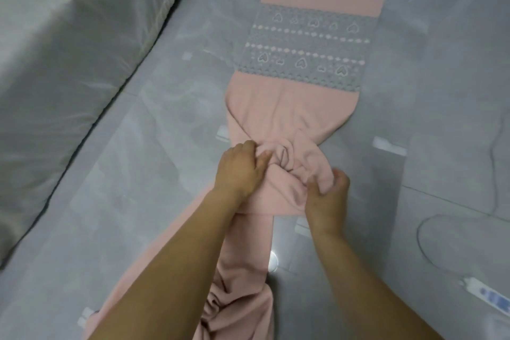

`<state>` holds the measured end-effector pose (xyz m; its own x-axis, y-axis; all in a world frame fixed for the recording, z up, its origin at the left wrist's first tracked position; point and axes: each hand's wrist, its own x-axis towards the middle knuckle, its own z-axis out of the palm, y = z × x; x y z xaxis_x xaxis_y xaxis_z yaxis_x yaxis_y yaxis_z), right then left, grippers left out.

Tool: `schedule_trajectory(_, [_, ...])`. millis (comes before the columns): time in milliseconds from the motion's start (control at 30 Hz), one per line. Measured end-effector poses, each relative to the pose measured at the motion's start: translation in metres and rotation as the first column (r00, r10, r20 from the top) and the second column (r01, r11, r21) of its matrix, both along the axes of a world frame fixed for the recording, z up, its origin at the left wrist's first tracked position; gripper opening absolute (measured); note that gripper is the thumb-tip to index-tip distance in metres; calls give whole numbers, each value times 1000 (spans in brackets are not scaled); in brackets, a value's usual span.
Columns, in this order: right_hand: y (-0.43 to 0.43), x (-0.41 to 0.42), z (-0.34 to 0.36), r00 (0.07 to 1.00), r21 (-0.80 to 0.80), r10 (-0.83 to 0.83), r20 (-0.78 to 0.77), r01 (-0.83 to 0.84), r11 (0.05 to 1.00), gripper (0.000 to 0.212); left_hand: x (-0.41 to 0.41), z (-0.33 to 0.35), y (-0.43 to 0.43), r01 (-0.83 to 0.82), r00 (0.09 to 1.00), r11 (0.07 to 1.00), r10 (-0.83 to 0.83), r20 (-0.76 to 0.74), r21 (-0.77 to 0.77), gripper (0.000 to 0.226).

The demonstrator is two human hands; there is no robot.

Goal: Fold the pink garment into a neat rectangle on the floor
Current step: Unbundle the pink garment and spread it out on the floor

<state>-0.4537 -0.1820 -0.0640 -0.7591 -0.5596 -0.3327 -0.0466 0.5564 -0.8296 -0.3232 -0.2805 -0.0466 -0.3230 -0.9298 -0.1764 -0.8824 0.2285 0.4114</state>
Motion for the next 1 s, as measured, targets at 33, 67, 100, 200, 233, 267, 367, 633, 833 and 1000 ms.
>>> schedule_trajectory(33, [-1, -2, 1, 1000, -8, 13, -15, -13, 1000, 45, 0, 1, 1, -29, 998, 999, 27, -50, -20, 46])
schedule_trajectory(67, [0, -4, 2, 999, -18, 28, -30, -28, 999, 41, 2, 4, 3, -53, 994, 998, 49, -96, -46, 37])
schedule_trajectory(100, [3, -6, 3, 998, -33, 39, -56, -41, 999, 38, 6, 9, 6, -79, 988, 995, 70, -134, -61, 30])
schedule_trajectory(200, [21, -8, 7, 988, -50, 72, -134, -79, 996, 27, 27, 22, 18, -141, 959, 990, 129, -253, -30, 20])
schedule_trajectory(233, [28, -8, 7, 985, -57, 83, -154, -93, 994, 24, 34, 25, 24, -140, 958, 990, 135, -253, -3, 21])
schedule_trajectory(267, [36, -8, 7, 983, -66, 89, -161, -100, 993, 22, 40, 27, 31, -133, 964, 991, 134, -231, 21, 23])
schedule_trajectory(367, [56, -8, 5, 988, -79, 78, -134, -89, 993, 17, 55, 33, 48, -239, 955, 955, 264, -134, 176, 39])
schedule_trajectory(633, [86, 7, 15, 982, -63, 189, -10, -189, 980, 19, 65, 31, 75, -97, 990, 969, 70, 123, 229, 30])
schedule_trajectory(833, [89, 7, 13, 970, 2, 244, -18, -244, 970, 30, 34, 33, 65, -225, 949, 936, 273, -156, 269, 47])
schedule_trajectory(1000, [94, 3, 3, 949, 62, 307, -76, -303, 951, 29, 25, 13, 52, -276, 956, 838, 292, 40, 470, 32])
